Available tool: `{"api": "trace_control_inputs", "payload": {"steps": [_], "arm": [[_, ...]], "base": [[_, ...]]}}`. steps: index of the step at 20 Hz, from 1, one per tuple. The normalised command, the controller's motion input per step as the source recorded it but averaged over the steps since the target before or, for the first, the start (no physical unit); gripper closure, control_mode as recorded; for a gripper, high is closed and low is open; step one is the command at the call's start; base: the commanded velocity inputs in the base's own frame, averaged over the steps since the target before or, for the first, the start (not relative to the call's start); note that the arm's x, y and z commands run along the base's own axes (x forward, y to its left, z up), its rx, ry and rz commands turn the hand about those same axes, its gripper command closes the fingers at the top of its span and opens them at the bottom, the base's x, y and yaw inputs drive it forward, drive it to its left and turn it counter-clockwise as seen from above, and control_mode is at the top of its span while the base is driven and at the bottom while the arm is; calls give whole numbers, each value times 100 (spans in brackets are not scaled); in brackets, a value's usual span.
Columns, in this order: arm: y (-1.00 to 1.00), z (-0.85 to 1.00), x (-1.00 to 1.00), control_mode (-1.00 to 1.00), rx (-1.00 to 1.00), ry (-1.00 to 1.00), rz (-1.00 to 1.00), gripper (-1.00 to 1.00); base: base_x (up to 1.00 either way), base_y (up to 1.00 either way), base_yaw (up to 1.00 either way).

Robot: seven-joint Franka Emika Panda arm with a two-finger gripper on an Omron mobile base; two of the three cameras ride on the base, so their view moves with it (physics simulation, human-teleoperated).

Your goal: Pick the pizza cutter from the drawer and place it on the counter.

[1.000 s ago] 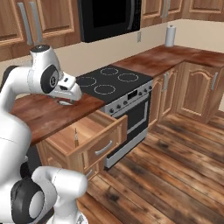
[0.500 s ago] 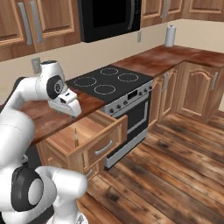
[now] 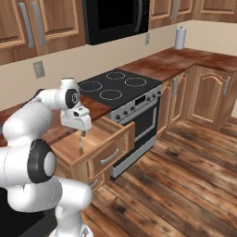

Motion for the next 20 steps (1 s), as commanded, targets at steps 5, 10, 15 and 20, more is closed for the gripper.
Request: {"api": "trace_control_inputs", "payload": {"steps": [5,10,15,20], "arm": [[0,-70,31,-100,0,0,0,-100],[0,-66,21,-100,1,-6,0,-100],[0,-57,25,-100,4,-8,0,-100],[0,-45,38,-100,4,-8,0,-100]], "base": [[0,0,0],[0,0,0],[0,0,0],[0,0,0]]}}
